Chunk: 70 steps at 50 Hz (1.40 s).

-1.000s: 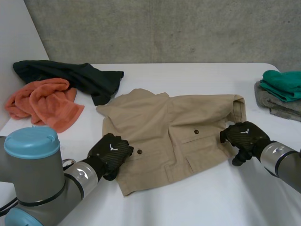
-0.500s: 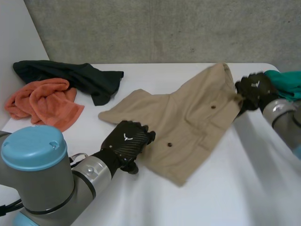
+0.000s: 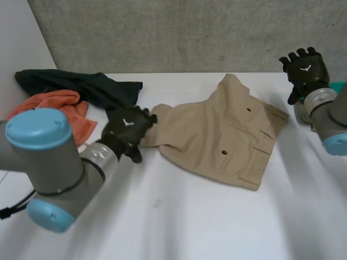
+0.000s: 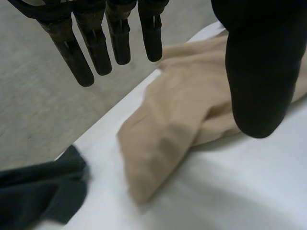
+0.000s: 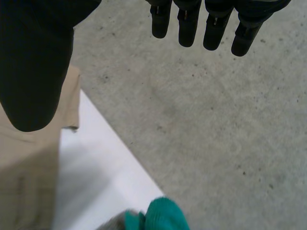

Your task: Fold the laundry.

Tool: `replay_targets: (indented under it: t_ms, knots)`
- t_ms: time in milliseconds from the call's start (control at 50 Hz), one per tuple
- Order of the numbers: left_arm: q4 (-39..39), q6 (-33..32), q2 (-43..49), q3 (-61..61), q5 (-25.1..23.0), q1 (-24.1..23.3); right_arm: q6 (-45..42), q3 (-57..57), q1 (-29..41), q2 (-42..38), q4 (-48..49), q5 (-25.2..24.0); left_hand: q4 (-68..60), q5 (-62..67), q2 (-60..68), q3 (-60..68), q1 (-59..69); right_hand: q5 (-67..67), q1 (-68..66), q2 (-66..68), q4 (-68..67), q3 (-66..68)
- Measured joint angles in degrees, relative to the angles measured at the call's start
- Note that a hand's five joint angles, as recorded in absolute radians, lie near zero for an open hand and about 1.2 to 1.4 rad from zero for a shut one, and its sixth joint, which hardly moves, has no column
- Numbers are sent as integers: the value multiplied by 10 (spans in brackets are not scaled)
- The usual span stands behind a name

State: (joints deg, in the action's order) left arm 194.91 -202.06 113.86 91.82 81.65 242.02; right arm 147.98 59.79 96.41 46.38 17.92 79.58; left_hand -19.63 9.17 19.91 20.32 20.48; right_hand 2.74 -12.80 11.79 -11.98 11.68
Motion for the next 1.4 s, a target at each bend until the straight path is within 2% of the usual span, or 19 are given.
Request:
replay_targets:
  t_ms: [140,240,300,380,440,520,640,720,780,860,960,1020,1100,1240,1400]
  knots:
    - [-12,0,72,-83,-23,76,16,152,1,164,-174,8,0,0,0,0,0,0,0,0,0,0]
    - [-34,1,137,-145,-68,104,81,235,18,213,-257,2,-1,2,0,0,0,0,0,0,0,0]
    - [-51,0,171,-178,-94,111,128,275,32,227,-270,-3,-1,2,1,0,0,0,0,0,0,0]
    - [-75,0,214,-221,-119,113,185,333,63,232,-240,-11,-7,16,8,1,2,13,-9,17,-16,17]
    - [-84,0,239,-248,-127,112,206,369,93,227,-183,-12,-41,49,37,32,32,64,-58,72,-68,73]
    - [-87,0,264,-277,-129,111,210,395,125,207,-107,-1,-121,126,116,113,122,121,-119,124,-125,131]
    - [-85,0,291,-305,-127,105,193,399,144,168,-48,35,-200,202,200,195,198,182,-181,191,-189,191]
    - [-84,0,310,-320,-125,99,166,393,146,145,-33,60,-309,309,311,301,305,270,-278,289,-285,289]
    - [-84,-1,320,-327,-123,95,145,392,145,134,-21,71,-429,428,430,419,407,483,-465,512,-503,506]
    - [-84,-5,322,-330,-115,89,131,394,144,134,-3,75,-486,478,482,475,442,536,-494,555,-561,559]
    - [-70,-12,285,-328,-65,74,120,397,144,182,21,74,-489,478,485,477,442,542,-511,555,-565,560]
    - [-48,-10,233,-316,-23,64,111,391,146,235,23,71,-489,478,485,477,442,545,-511,555,-565,560]
    - [-16,2,149,-292,5,52,93,371,150,304,11,69,-489,478,485,477,442,546,-511,555,-565,560]
    - [20,46,-22,-240,17,39,67,280,153,408,-78,67,-489,478,485,480,442,546,-511,555,-565,560]
    - [31,100,-213,-209,17,39,64,106,147,466,-221,61,-489,478,486,480,442,547,-511,555,-565,562]
